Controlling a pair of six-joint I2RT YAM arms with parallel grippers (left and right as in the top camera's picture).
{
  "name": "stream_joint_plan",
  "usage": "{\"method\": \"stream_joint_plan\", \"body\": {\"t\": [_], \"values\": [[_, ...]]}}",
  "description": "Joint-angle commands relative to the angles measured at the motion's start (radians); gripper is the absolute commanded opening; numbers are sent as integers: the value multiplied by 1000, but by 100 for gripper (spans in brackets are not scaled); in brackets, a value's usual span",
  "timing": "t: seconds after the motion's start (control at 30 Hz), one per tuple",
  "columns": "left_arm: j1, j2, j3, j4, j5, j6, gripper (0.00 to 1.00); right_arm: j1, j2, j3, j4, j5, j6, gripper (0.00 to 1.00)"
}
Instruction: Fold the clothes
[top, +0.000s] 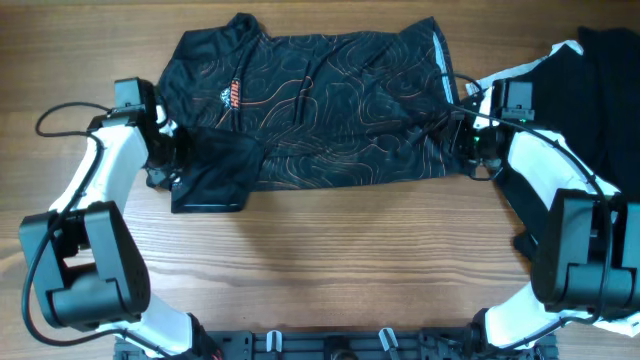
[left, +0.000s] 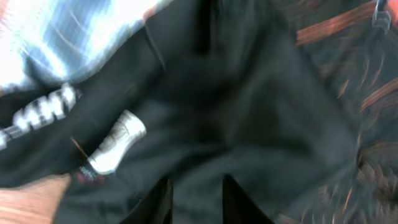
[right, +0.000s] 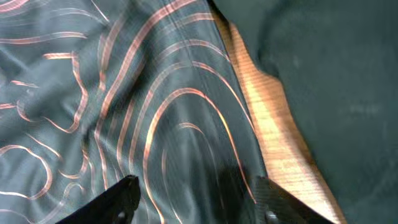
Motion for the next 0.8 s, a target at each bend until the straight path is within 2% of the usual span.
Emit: {"method": "stream_joint_plan", "body": {"t": [0.0, 0.13, 0.4, 0.47, 0.5, 0.6, 0.77], "values": [[-68, 1, -4, -23, 41, 103, 28, 0, 10, 2, -32, 9, -5, 57], [-169, 5, -14, 5, -53, 103, 35, 1, 10, -46, -44, 5, -6, 49], [-290, 42, -95, 54, -124, 102, 39, 1, 10, -149, -10, 24, -5, 48], [-301, 60, -95, 53, -124, 102, 32, 1, 10, -149, -2, 24, -5, 48], [-307, 63, -95, 53, -123, 102, 22, 1, 10, -149, 2, 24, -5, 48], [-315, 63, -95, 52, -123, 102, 4, 1, 10, -149, 4, 24, -5, 49], [-314, 55, -72, 42, -168, 103, 4, 1, 10, -149, 1, 24, -6, 49]]}}
